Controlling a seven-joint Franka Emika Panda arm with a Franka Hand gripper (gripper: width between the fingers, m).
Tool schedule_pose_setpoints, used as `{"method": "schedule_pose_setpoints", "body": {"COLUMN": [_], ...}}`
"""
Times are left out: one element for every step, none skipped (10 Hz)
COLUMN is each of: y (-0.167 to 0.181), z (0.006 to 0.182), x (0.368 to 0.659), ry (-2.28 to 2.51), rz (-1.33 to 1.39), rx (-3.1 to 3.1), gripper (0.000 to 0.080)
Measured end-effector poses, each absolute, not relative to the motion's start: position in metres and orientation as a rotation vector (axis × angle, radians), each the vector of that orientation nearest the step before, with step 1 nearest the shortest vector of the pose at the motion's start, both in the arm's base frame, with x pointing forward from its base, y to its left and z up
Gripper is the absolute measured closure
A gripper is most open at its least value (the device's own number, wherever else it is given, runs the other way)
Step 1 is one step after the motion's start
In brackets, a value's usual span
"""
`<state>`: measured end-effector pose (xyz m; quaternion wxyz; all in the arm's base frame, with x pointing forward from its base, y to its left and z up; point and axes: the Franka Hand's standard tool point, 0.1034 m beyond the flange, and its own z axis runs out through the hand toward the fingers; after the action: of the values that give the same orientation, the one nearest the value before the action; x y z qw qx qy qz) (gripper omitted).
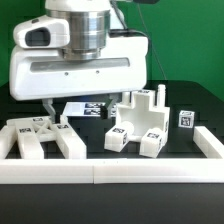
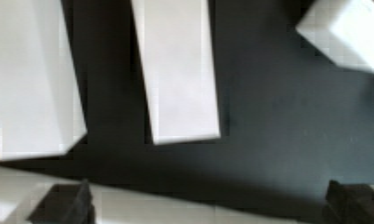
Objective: Assemble chair
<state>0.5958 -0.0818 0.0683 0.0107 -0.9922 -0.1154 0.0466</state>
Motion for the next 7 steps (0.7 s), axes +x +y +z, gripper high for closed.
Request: {"method": "schedule_pose_setpoints", "body": {"y": [-0.082, -0.081, -0.082, -0.082, -0.085, -0.091, -0.098], "z": [0.059, 0.06, 0.06, 0.059, 0.058, 0.056, 0.053], "x": [0.587, 0.587, 0.587, 0.587, 0.589, 0.583, 0.579], "ry": [-0.352, -0.352, -0.352, -0.352, -0.373, -0.43, -0.483], "rz": [0.145, 0.153, 0.152, 0.148, 0.117, 0.125, 0.11], "rx": [-3.097, -3.094, -3.094, -3.095, -3.102, -3.086, -3.076], "gripper": [0.015, 0.015, 0.015, 0.015, 0.015, 0.015, 0.015]}}
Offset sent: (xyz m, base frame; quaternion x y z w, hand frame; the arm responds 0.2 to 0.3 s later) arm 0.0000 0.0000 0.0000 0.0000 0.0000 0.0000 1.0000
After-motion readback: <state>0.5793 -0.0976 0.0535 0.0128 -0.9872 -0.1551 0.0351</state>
